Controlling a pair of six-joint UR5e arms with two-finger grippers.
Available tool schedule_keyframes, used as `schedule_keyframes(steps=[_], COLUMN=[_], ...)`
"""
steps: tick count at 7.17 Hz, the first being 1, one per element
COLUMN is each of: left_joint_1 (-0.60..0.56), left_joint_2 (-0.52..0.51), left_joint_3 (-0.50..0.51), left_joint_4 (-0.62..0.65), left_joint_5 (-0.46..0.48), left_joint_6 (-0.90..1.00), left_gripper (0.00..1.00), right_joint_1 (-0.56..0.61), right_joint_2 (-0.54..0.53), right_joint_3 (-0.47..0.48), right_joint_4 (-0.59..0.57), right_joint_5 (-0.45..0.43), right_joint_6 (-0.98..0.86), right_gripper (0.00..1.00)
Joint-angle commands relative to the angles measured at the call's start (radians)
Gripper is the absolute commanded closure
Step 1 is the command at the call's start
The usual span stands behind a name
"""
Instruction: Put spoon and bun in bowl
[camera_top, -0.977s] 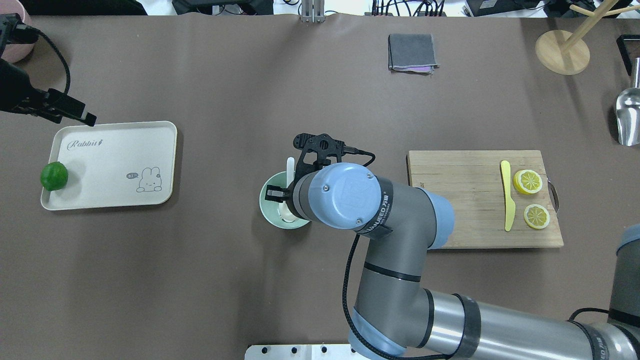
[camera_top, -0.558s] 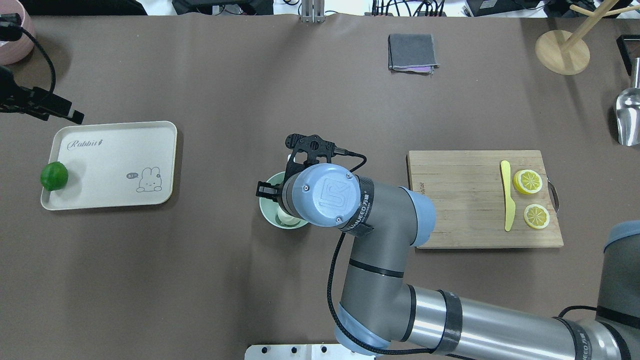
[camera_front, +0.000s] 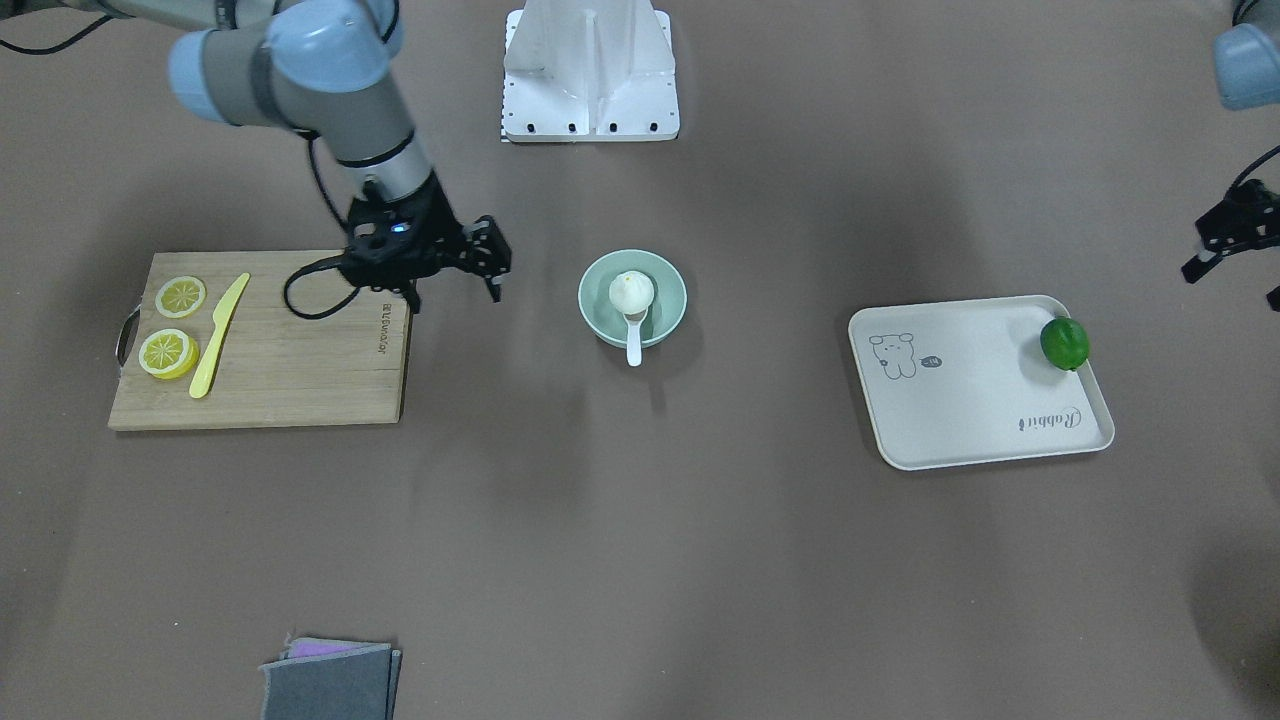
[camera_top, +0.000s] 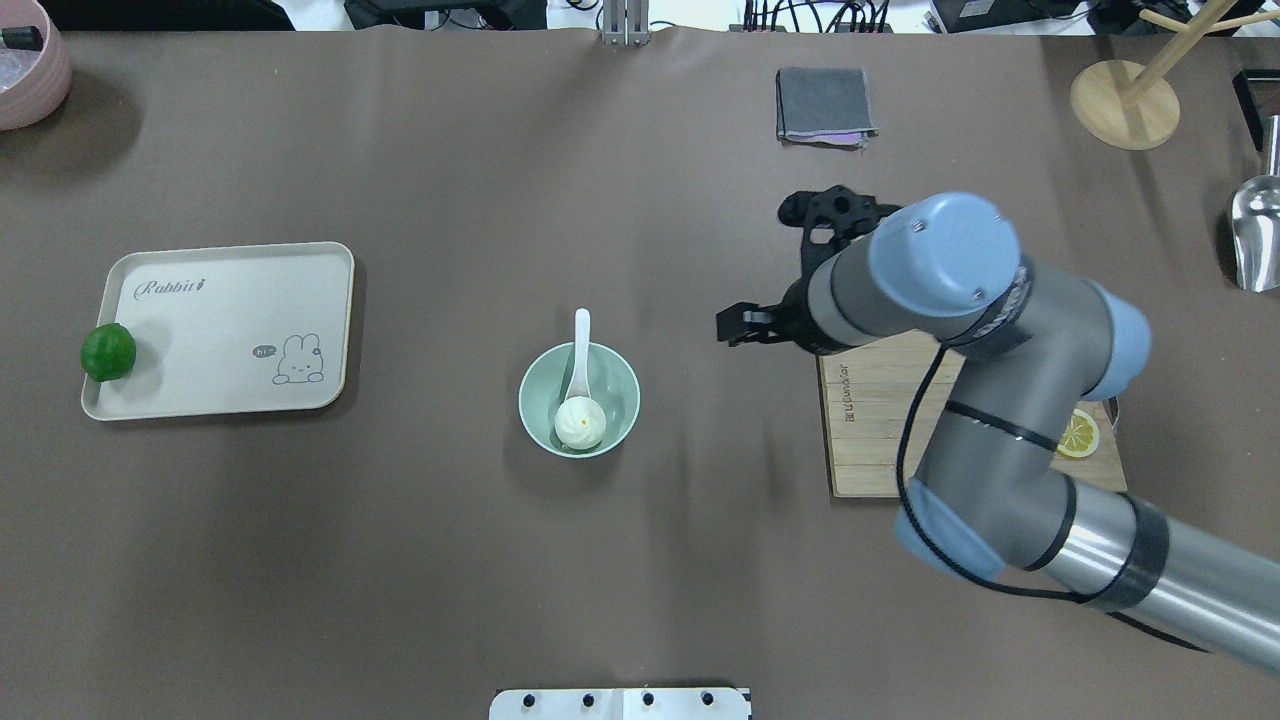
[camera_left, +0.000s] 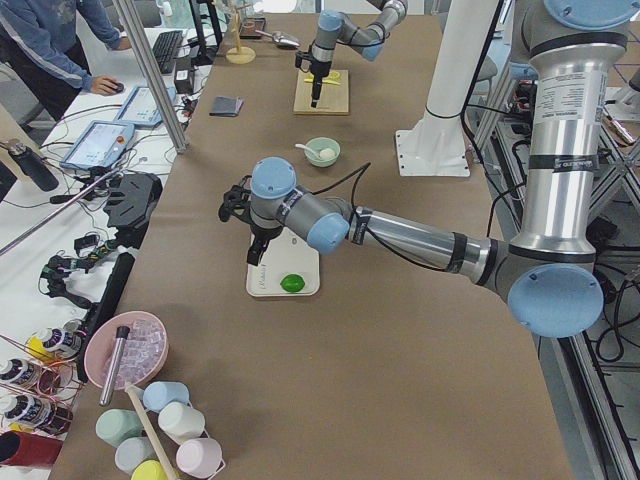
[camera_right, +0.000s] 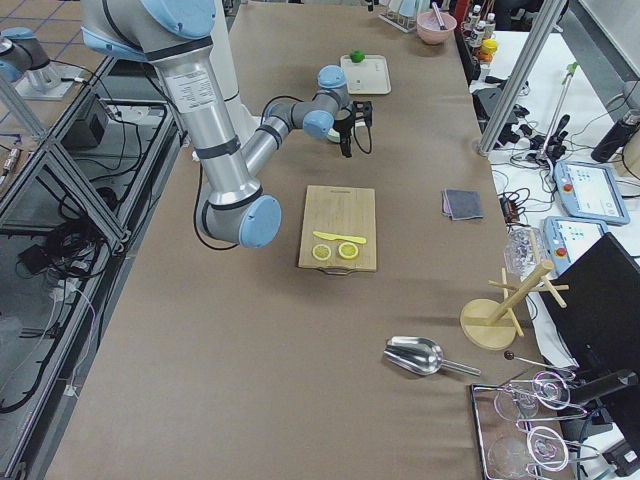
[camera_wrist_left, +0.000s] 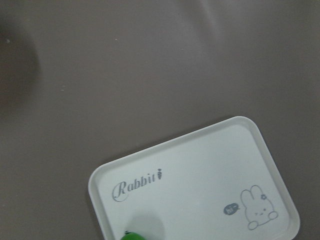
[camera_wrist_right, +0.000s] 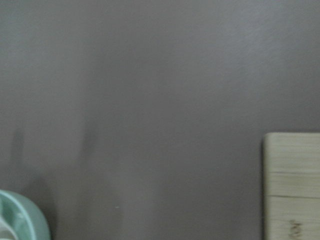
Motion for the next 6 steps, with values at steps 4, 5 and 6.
schedule_keyframes(steps=[4,5,6], left_joint_1=[-0.156,-0.165,-0.165], left_joint_2=[0.258,0.27,0.274], left_joint_3=[-0.016,0.016,0.049], left_joint_4=[0.137,0.043,0.01], left_joint_5=[-0.004,0.007,0.016], left_joint_6=[0.37,0.373,0.365], left_gripper=[0.02,0.02,0.02], right_joint_1=[0.542,0.619,0.681], right_joint_2=[-0.425,-0.454,-0.464], right_joint_3=[-0.006,-0.04,-0.072], right_joint_4=[-0.005,-0.009,-0.009], right_joint_5=[0.349,0.413,0.436], right_joint_6=[-0.803,-0.906,-0.974], right_gripper=[0.0,0.0,0.0])
